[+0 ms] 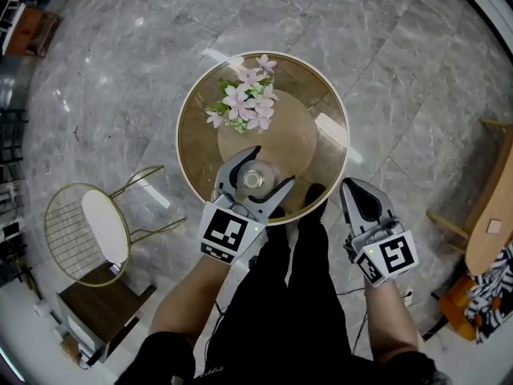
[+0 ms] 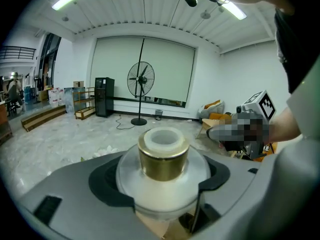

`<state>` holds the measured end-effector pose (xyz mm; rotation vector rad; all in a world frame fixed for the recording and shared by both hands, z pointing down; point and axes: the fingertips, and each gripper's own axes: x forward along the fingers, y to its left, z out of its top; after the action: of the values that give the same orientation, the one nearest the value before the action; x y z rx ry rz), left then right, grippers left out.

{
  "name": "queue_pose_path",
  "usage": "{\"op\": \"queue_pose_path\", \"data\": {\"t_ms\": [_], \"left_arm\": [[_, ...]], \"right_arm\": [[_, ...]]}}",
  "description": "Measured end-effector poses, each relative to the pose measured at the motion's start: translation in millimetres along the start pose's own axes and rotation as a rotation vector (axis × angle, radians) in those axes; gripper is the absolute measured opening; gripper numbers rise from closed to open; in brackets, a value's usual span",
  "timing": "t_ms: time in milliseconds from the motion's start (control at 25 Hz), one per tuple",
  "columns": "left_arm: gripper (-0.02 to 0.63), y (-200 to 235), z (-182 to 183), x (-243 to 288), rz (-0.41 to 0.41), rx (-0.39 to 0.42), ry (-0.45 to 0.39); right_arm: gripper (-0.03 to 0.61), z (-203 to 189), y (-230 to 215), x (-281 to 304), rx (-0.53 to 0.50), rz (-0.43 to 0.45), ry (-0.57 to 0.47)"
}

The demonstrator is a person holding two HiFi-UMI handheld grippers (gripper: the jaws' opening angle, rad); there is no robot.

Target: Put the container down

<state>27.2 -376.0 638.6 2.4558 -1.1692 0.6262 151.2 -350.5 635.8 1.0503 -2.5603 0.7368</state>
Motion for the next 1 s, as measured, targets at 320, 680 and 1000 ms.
{"op": "queue_pose_path", "data": {"t_ms": [320,680,1000], "left_arm": [[0.347,5,-45,69,-0.017,-0.002,0.03],[0.347,1,-95,137,-0.046,0.015,0.05],[0.347,5,-123,174,-0.051,0.041,0.065]], "right_arm": [[0.015,-63,-46,25,0.019,-0.023,0.043],[0.015,-57,-77,80,-0.075,0.146,0.083],[0.014,-28,-102,110,-0.211,0.129,0.032]]}}
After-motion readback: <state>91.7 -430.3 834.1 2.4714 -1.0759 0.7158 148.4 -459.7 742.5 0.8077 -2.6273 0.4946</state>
